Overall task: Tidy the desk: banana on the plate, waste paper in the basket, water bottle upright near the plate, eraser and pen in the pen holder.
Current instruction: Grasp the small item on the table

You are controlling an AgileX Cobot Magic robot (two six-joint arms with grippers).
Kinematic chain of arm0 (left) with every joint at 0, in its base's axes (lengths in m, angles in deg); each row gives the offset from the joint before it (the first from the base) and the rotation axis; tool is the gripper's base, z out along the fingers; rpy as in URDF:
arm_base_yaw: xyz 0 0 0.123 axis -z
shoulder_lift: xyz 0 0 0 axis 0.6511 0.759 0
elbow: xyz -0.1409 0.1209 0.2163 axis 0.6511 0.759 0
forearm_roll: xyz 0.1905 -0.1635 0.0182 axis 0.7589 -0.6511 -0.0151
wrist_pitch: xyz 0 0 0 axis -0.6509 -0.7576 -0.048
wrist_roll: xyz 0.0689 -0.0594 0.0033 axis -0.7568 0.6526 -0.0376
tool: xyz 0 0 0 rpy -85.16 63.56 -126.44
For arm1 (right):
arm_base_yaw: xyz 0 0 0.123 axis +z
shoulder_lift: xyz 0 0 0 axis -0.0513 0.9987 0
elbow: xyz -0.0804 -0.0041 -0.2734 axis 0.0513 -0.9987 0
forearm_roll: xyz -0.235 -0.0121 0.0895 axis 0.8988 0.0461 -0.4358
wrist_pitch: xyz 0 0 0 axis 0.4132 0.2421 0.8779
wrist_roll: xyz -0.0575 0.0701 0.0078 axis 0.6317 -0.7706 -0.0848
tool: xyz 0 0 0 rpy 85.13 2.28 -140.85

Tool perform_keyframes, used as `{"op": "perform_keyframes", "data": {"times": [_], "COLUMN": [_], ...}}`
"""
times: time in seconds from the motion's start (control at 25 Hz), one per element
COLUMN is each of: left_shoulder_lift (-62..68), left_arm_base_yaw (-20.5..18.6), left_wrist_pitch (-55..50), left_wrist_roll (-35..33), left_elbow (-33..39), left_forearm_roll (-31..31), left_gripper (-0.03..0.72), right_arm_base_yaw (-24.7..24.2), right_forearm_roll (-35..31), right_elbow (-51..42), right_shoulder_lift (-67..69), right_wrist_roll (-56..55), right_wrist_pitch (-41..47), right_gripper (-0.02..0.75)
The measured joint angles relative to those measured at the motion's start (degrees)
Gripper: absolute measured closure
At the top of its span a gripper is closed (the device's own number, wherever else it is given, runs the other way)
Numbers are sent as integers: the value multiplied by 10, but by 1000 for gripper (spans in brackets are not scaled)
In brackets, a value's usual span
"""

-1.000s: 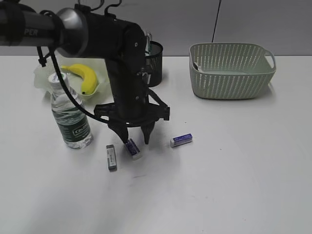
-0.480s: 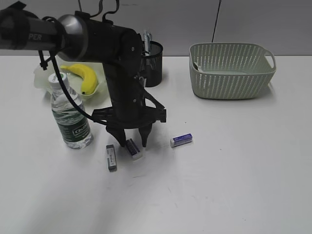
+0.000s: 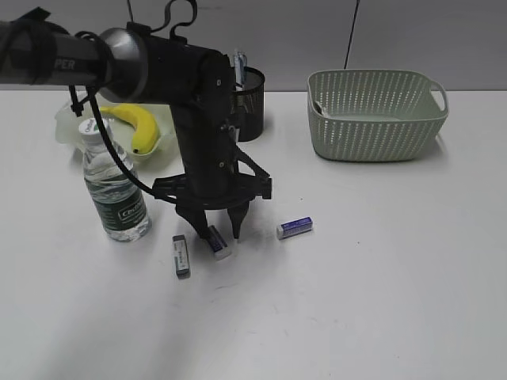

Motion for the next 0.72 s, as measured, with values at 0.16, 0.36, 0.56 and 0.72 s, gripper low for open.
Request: {"op": "perform_keyframes", "data": {"times": [0.16, 0.36, 0.56, 0.72], "left_shoulder_lift": [2, 10, 16, 18], "left_arm_base_yaw": [0, 0, 0, 0], "left_wrist_pitch": [-6, -17, -38, -74], "left_wrist_roll": [0, -12, -28, -28], "left_elbow": [-5, -28, -65, -84], "left_forearm_roll": [2, -2, 4, 43], "left_gripper": [293, 295, 298, 298], "right_arm_base_yaw": [0, 0, 0, 0], "right_forearm_roll": [0, 0, 0, 0], "right_elbow": [0, 0, 0, 0], "right_shoulder_lift": [0, 0, 0, 0], "right_wrist_roll": [0, 0, 0, 0], "right_wrist_pitch": [0, 0, 0, 0], "right_gripper": [416, 416, 416, 416]}}
